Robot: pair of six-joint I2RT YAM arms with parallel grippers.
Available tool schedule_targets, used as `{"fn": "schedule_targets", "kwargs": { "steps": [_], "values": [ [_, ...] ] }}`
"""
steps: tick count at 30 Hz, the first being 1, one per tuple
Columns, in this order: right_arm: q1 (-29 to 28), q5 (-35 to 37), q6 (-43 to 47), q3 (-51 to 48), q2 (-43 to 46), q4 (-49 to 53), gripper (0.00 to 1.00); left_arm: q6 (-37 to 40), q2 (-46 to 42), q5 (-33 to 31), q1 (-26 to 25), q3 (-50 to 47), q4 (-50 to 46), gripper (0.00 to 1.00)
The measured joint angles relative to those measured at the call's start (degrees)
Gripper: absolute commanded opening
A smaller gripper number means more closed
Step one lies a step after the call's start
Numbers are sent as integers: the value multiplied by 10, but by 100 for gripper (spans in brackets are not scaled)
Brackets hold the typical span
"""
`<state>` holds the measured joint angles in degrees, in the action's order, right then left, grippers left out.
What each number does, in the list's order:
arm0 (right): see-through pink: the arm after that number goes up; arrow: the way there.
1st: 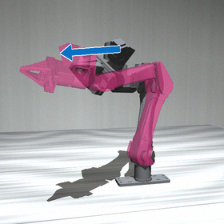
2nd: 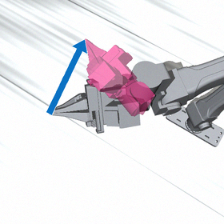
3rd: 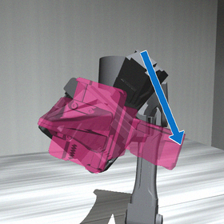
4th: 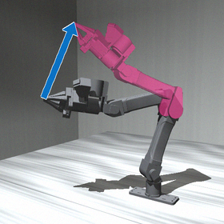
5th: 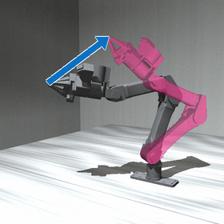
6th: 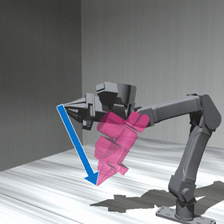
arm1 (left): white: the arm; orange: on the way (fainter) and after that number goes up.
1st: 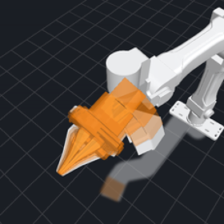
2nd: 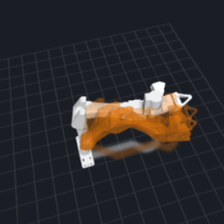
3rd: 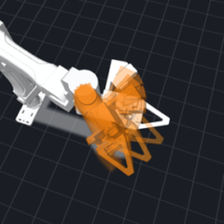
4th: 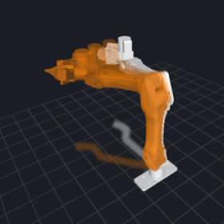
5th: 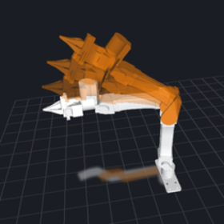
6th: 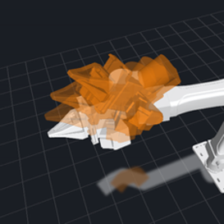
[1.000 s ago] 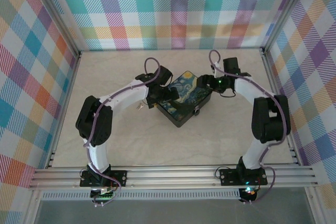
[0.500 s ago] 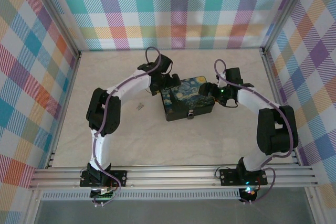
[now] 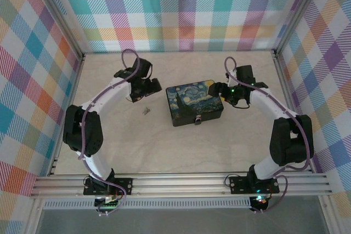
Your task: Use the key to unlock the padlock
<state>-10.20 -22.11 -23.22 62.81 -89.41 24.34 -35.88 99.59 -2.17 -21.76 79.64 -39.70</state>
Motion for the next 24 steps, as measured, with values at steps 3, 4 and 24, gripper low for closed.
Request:
{"fn": "schedule_targets", "kwargs": {
  "steps": [3, 4, 24],
  "values": [
    [0, 0, 1, 3, 0, 11, 69, -14, 9, 3, 10, -56, 12, 78],
    [-1, 0, 2, 3, 0, 14, 68, -19, 14, 5, 11, -71, 14, 78],
    [-34, 0, -3, -10, 68, 21, 64, -78, 88, -1, 5, -83, 73, 43]
  ]
}}
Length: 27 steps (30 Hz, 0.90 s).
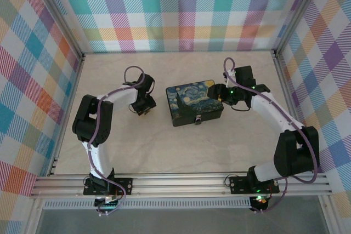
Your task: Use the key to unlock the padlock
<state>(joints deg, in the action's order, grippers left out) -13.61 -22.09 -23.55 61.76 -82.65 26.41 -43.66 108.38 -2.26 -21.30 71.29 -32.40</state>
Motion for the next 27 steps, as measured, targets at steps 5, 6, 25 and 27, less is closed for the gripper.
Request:
{"fn": "schedule_targets", "kwargs": {
  "steps": [5, 6, 25, 27],
  "values": [
    [-13, 0, 0, -2, 0, -1, 64, -1, 9, -3, 0, 18, 0, 42],
    [-16, 0, 0, -2, 0, -2, 64, -1, 10, -4, 0, 20, 0, 42],
    [-67, 2, -11, -2, 0, -2, 62, 99, -73, -81, -6, 0, -68, 37],
    [-76, 3, -13, -2, 0, -2, 62, 104, -74, -86, -6, -4, -70, 37]
  ]
}}
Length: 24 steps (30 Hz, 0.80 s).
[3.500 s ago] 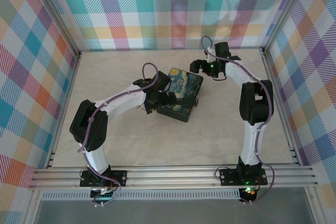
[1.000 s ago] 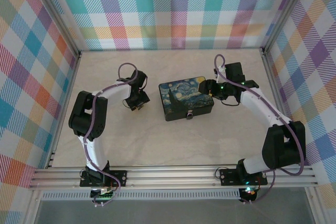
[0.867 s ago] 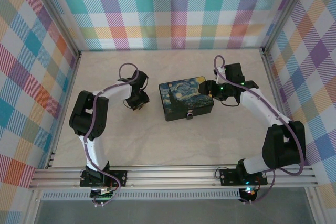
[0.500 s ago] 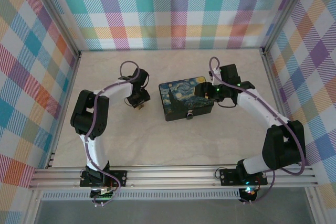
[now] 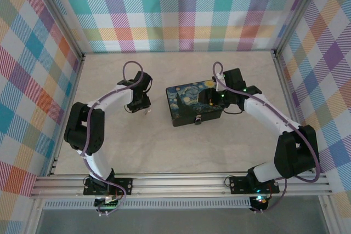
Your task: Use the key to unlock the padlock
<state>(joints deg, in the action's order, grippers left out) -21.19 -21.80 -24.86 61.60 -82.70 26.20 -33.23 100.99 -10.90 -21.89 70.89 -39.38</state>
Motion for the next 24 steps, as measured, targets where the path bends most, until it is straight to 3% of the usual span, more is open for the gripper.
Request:
{"fn": "schedule_targets", "kwargs": {
  "steps": [18, 24],
  "values": [
    [-15, 8, -13, -2, -1, -6, 63, 14, 44, 8, -3, -31, 17, 37],
    [-15, 12, -13, -5, -1, -7, 64, 14, 46, 13, -27, -31, 21, 38]
  ]
}}
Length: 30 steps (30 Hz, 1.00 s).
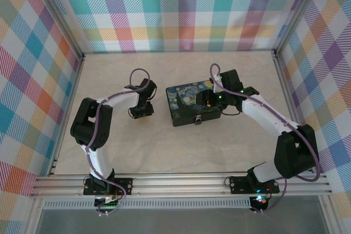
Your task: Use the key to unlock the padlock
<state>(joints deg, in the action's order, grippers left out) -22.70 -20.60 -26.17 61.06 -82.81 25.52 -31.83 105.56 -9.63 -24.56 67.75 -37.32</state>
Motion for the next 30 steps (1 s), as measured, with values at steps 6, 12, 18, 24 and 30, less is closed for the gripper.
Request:
{"fn": "schedule_targets", "kwargs": {
  "steps": [6, 12, 18, 24, 30],
  "values": [
    [0, 2, 0, 0, 0, 0, 65, 1, 11, 14, -9, 4, 0, 44],
    [0, 2, 0, 0, 0, 0, 64, 4, 11, 18, -10, 16, -2, 40],
    [0, 2, 0, 0, 0, -2, 63, 31, 15, 18, -10, 35, -3, 37],
    [0, 2, 0, 0, 0, -2, 63, 56, 54, 8, -10, 71, -6, 36],
    [0, 2, 0, 0, 1, -2, 64, 71, 73, -8, -9, 90, -16, 34]
  ]
}}
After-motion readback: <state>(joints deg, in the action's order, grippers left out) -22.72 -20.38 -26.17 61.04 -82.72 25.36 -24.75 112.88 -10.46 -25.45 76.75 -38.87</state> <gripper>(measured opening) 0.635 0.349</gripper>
